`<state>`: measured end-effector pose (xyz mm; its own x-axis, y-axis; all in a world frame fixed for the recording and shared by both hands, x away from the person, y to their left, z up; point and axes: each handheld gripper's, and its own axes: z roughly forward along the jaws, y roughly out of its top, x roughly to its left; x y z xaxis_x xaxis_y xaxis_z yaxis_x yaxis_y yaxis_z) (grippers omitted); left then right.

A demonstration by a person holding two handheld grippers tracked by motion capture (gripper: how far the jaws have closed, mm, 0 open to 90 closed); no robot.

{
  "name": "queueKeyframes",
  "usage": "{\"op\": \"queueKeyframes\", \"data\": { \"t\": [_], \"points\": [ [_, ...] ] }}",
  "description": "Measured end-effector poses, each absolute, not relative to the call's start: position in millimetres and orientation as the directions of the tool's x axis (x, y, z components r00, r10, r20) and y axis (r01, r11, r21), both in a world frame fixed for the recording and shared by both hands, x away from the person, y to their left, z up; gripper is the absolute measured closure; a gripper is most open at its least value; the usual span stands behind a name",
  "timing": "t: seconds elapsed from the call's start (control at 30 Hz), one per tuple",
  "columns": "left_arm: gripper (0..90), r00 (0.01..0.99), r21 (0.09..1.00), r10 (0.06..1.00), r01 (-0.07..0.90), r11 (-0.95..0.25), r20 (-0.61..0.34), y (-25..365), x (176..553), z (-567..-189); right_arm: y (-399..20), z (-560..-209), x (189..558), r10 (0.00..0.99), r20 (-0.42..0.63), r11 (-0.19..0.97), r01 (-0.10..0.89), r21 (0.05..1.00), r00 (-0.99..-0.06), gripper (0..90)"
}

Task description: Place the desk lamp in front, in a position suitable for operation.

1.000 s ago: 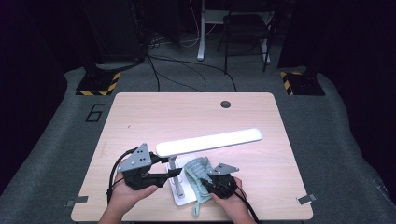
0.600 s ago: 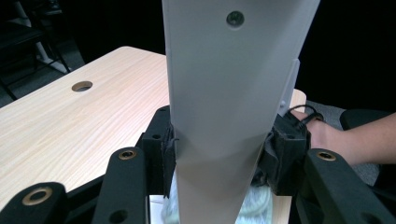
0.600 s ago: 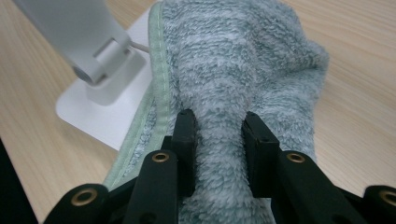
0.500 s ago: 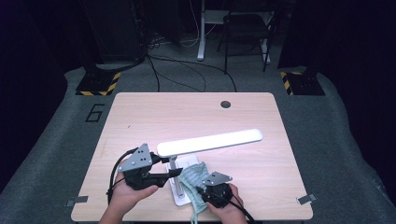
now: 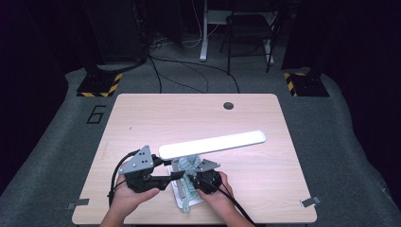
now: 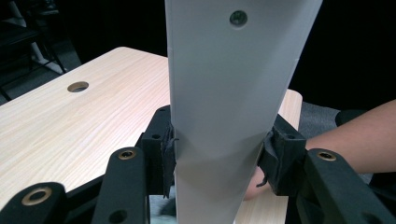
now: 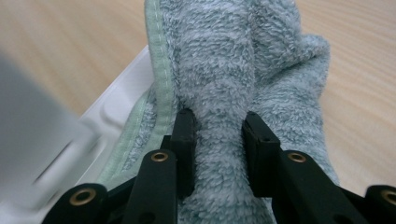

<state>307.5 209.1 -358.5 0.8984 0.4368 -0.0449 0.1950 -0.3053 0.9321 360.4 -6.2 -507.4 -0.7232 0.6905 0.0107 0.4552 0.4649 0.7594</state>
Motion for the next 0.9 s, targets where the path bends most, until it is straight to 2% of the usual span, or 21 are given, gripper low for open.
{"op": "queueKeyframes", "data": {
  "t": [0.23, 0.3, 0.37, 0.9],
  "points": [
    [52.5, 0.903, 0.932, 0.427, 0.192, -0.306, -0.046, 210.4, 307.9, -358.8, -0.9, -509.4, 386.0, 0.711, 0.016, 0.434, 0.457, 0.776, -0.703, 69.4],
    [52.4, 0.903, 0.932, 0.428, 0.194, -0.304, -0.049, 210.5, 308.0, -358.9, -1.2, -509.1, 390.9, 0.7, 0.001, 0.456, 0.447, 0.77, -0.714, 69.3],
    [52.4, 0.902, 0.932, 0.43, 0.193, -0.308, -0.045, 211.0, 308.2, -358.7, 2.5, -510.4, 395.5, 0.727, 0.01, 0.421, 0.457, 0.784, -0.687, 69.3],
    [52.4, 0.899, 0.934, 0.435, 0.195, -0.301, -0.047, 211.5, 307.4, -359.5, 7.6, -510.4, 418.9, 0.77, -0.022, 0.412, 0.471, 0.78, -0.637, 69.7]
  ]
}}
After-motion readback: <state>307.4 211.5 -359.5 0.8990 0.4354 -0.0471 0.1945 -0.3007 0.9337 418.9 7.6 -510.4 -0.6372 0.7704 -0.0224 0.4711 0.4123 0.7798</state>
